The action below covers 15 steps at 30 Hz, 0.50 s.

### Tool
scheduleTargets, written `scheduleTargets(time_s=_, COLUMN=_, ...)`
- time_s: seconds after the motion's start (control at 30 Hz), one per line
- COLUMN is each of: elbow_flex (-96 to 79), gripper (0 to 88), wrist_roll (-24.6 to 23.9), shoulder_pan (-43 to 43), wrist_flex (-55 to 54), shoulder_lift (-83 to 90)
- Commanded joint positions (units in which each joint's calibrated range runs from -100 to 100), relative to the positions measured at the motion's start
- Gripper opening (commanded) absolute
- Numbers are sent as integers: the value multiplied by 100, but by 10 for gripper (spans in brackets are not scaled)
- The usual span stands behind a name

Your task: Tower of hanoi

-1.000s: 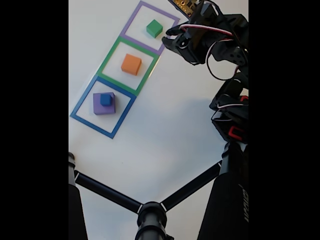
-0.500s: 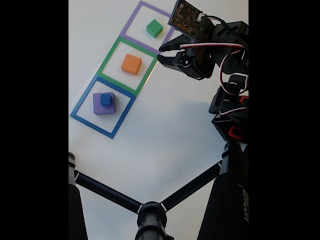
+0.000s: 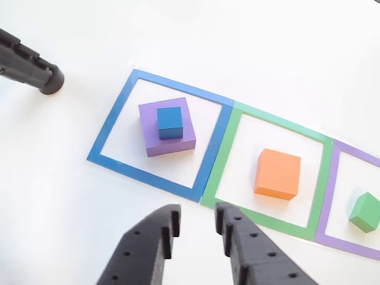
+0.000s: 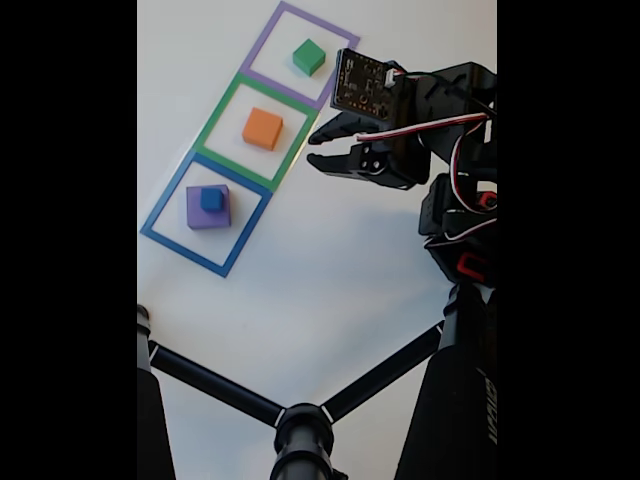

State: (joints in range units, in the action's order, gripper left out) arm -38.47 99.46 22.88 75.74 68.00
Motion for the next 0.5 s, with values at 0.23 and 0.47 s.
scheduleTargets(time_s=0.23, elbow_flex=-1562, gripper=272, wrist_roll=54, shoulder_pan=32, wrist_flex=-1703, shoulder_lift=-563)
scheduleTargets(time_s=0.47, elbow_flex=-3817, gripper=278, wrist_roll=54, shoulder_pan=-6, wrist_flex=-6561, shoulder_lift=-1782)
